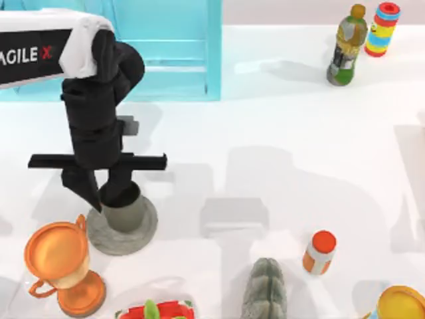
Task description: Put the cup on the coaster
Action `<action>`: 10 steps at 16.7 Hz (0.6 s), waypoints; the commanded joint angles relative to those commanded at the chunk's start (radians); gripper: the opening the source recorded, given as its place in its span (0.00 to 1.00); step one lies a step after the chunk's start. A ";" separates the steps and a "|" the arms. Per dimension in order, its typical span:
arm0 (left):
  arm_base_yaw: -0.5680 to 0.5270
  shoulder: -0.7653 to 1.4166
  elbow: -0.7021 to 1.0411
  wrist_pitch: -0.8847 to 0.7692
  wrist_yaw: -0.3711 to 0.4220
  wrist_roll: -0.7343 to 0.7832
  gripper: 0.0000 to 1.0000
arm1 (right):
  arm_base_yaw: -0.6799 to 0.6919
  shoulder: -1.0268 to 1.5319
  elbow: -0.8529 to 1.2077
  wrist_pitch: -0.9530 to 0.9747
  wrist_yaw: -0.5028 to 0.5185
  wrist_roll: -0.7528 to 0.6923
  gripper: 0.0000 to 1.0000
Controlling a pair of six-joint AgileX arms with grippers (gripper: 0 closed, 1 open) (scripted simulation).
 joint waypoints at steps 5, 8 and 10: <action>0.000 0.000 0.000 0.000 0.000 0.000 0.75 | 0.000 0.000 0.000 0.000 0.000 0.000 1.00; 0.000 0.000 0.000 0.000 0.000 0.000 0.98 | 0.000 0.000 0.000 0.000 0.000 0.000 1.00; 0.000 0.000 0.000 0.000 0.000 0.000 1.00 | 0.000 0.000 0.000 0.000 0.000 0.000 1.00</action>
